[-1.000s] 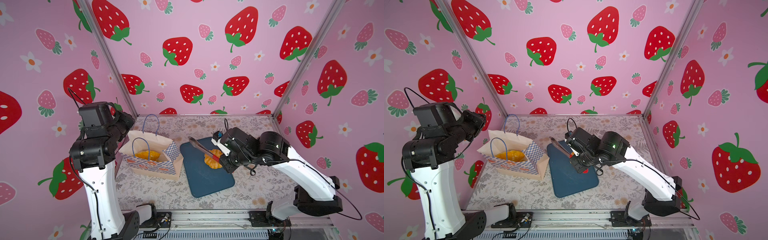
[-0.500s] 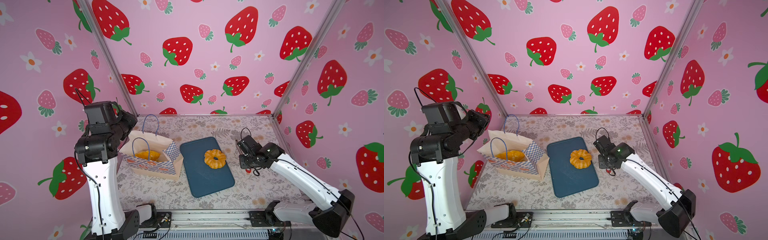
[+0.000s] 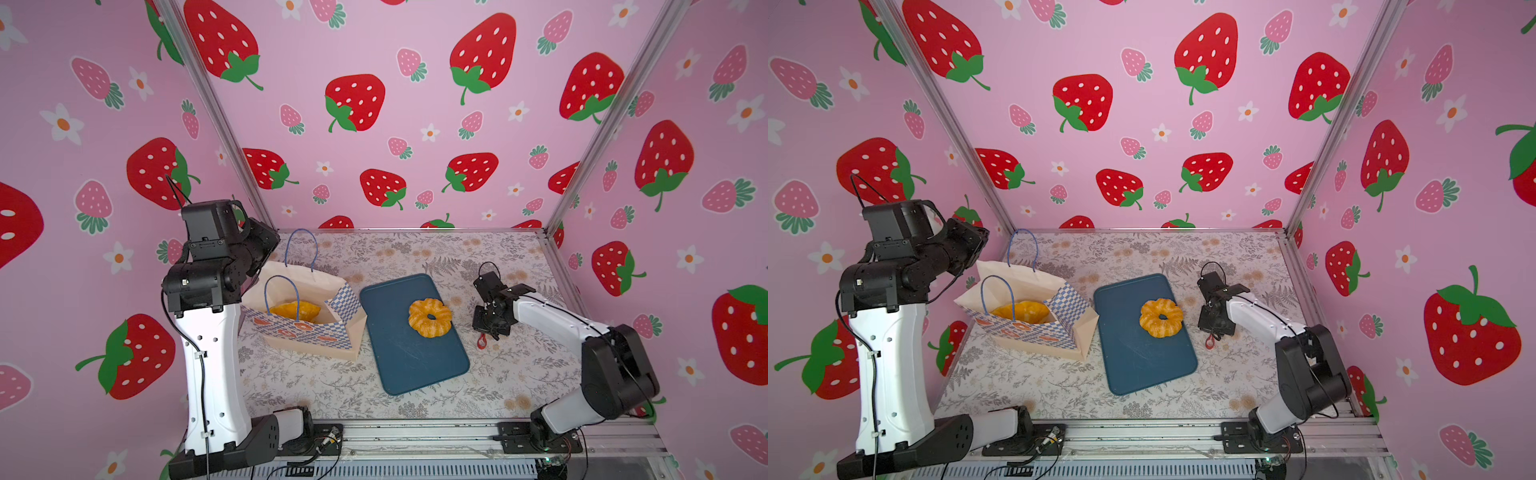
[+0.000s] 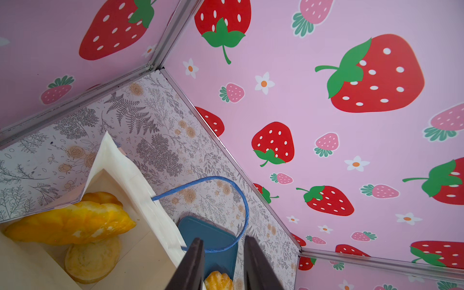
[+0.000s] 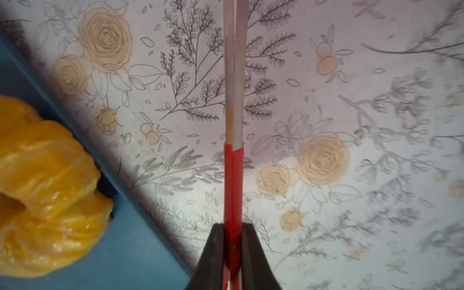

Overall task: Pack bread into a paper bag
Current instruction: Place the clamp at the center of the board.

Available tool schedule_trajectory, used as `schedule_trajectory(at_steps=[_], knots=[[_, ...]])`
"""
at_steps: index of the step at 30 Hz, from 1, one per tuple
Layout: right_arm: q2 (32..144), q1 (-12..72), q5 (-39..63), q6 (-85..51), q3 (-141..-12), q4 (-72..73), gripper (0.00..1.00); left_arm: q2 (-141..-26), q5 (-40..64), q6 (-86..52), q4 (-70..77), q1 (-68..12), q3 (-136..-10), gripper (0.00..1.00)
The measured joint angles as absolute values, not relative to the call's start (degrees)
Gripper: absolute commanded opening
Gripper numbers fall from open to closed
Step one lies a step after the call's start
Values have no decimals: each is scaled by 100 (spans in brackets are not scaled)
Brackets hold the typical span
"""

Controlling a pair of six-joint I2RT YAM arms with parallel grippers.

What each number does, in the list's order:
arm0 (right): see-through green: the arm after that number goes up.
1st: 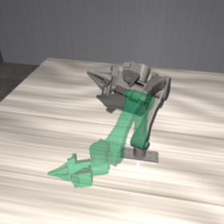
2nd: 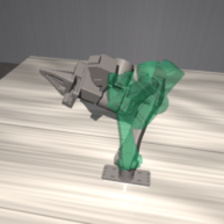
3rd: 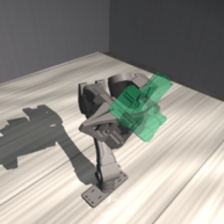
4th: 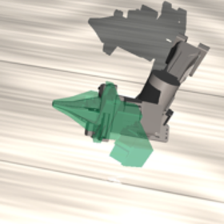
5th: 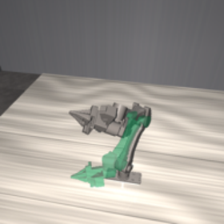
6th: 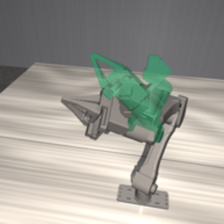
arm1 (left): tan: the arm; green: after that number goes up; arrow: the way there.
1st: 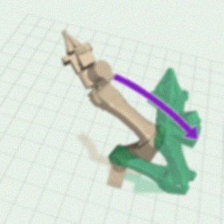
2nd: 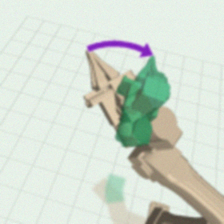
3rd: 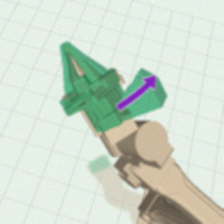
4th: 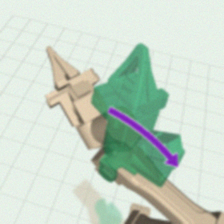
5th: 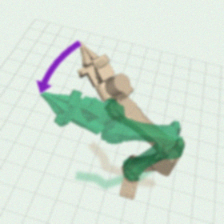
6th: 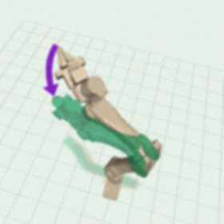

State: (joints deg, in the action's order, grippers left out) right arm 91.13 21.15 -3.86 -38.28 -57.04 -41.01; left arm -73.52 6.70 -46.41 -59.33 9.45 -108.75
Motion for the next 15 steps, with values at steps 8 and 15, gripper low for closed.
schedule_trajectory(at_steps=[8,15], knots=[[9612,1914,128,-4021,-5789,-3747,20,-7382,670,-4641,-5881,945,-10871,32],[9736,1804,445,-4047,-5675,-3531,35,-7426,685,-4659,-5846,945,-10871,31]])
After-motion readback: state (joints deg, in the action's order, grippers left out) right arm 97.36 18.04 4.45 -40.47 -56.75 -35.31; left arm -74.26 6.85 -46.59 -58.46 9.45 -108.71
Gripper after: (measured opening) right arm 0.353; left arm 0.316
